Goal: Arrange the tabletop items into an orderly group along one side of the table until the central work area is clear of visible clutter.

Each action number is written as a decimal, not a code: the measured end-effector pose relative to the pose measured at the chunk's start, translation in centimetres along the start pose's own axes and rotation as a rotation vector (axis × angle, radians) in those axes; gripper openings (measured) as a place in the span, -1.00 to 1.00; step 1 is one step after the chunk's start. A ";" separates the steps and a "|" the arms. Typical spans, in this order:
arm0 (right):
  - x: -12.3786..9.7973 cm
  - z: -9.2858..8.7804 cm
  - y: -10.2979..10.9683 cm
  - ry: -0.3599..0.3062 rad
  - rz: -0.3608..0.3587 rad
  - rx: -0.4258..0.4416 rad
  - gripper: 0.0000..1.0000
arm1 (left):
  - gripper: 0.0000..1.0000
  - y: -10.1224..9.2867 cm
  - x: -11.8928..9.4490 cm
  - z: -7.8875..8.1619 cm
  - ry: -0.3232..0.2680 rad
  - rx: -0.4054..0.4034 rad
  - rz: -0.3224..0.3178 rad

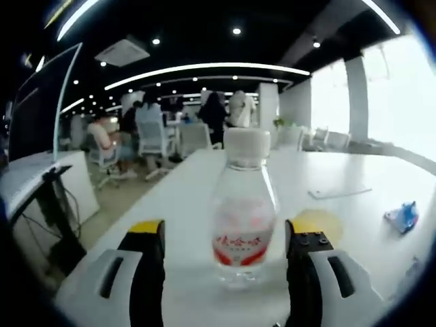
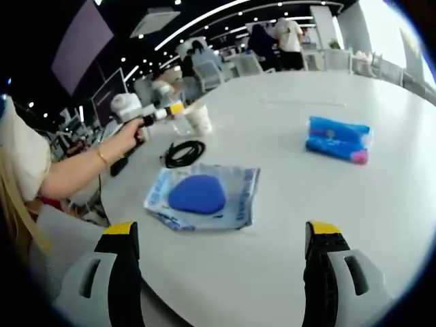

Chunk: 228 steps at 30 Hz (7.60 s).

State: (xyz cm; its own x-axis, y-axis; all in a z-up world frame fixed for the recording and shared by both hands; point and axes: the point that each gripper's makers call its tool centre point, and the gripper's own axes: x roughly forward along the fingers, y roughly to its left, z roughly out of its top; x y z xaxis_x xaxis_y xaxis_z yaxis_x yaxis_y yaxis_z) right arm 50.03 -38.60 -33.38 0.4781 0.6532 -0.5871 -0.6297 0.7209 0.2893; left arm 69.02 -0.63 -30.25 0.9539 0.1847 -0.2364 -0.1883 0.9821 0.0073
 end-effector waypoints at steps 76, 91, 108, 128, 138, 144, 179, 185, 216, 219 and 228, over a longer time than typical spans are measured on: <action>5.7 -0.8 -1.3 0.086 -0.004 -0.041 0.06 | 0.06 -13.5 -21.4 -11.6 0.644 0.087 -0.546; 4.9 -1.2 -3.5 0.124 -0.071 -0.042 -0.84 | -0.56 -15.0 -22.9 -13.5 0.750 0.002 -0.599; 4.5 -1.2 -3.2 0.157 -0.040 -0.079 -0.95 | -0.95 -15.3 -23.1 -14.3 0.785 0.099 -0.615; 2.8 -0.6 -3.3 0.175 -0.062 -0.040 -0.98 | -1.00 -16.1 -22.1 -11.3 0.681 0.195 -0.623; 1.6 1.5 -3.9 0.101 -0.082 0.012 -0.98 | -1.00 -16.8 -20.6 -9.0 0.632 0.216 -0.635; 0.9 3.4 -4.2 0.043 -0.098 0.023 -0.98 | -1.00 -17.3 -19.2 -7.1 0.592 0.229 -0.648; 8.2 11.6 -10.7 0.018 -0.140 -0.030 -0.98 | -1.00 -17.5 -6.3 -4.2 0.495 0.192 -0.516; 9.7 12.0 -11.8 -0.001 -0.145 -0.007 -0.98 | -1.00 -17.5 -4.6 -5.3 0.489 0.180 -0.482; 13.6 10.4 -14.4 0.003 -0.209 -0.021 -0.95 | -1.00 -17.3 -1.5 -8.1 0.437 0.160 -0.363; 13.7 10.7 -14.5 -0.005 -0.217 -0.032 -0.95 | -0.97 -17.3 -1.6 -7.9 0.426 0.182 -0.357; 12.9 11.6 -14.2 -0.022 -0.258 -0.038 -0.67 | -0.74 -17.1 -2.3 -5.8 0.370 0.189 -0.352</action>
State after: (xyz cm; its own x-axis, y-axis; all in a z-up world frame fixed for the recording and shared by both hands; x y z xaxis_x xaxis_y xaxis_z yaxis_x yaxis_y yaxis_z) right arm 72.22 -37.70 -36.28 0.6393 0.4539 -0.6208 -0.5073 0.8556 0.1031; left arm 68.73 -18.04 -35.43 0.7993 -0.1482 -0.5823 0.2054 0.9781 0.0330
